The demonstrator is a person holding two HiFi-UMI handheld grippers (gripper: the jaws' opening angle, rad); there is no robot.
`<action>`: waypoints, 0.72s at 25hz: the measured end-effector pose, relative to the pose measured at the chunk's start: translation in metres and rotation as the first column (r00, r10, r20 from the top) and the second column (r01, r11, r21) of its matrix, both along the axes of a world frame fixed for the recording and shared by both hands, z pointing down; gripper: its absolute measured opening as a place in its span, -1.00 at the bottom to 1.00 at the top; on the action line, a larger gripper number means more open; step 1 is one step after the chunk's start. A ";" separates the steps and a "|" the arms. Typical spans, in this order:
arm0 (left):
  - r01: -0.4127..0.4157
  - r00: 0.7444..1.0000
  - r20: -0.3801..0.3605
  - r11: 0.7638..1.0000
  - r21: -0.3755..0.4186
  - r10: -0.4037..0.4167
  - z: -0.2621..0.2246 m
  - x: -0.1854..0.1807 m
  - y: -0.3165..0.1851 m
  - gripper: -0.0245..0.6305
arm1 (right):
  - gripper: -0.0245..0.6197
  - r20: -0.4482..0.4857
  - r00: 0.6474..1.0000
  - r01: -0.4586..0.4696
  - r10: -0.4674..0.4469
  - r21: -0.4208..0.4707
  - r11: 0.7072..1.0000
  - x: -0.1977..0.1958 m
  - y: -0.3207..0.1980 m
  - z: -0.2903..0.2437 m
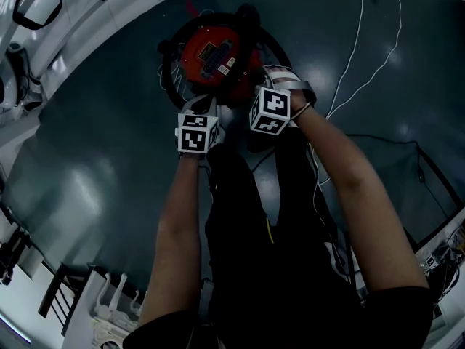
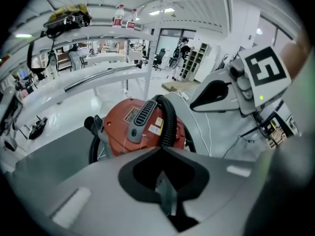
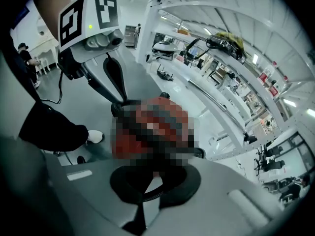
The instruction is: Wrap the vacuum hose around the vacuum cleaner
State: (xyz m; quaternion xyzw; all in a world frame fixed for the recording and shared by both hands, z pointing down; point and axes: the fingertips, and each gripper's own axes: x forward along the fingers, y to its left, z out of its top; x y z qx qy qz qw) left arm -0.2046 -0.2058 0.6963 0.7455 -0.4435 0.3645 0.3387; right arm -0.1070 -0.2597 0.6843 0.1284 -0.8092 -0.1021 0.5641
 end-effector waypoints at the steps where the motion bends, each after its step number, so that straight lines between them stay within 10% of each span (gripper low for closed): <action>1: 0.004 1.000 -0.004 1.000 -0.003 -0.004 -0.004 0.001 -0.001 -0.89 | -0.94 0.008 1.000 -0.015 0.015 -0.001 1.000 0.001 0.000 -0.003; 10: 0.032 0.999 -0.045 0.999 0.033 -0.030 -0.046 0.019 -0.003 -0.90 | -0.94 0.136 0.951 -0.273 0.276 -0.043 0.961 0.011 0.001 -0.034; 18: 0.092 0.990 -0.117 0.994 0.066 -0.084 -0.085 0.031 0.001 -0.90 | -0.94 0.260 0.823 -0.491 0.505 -0.119 0.863 0.029 0.008 -0.076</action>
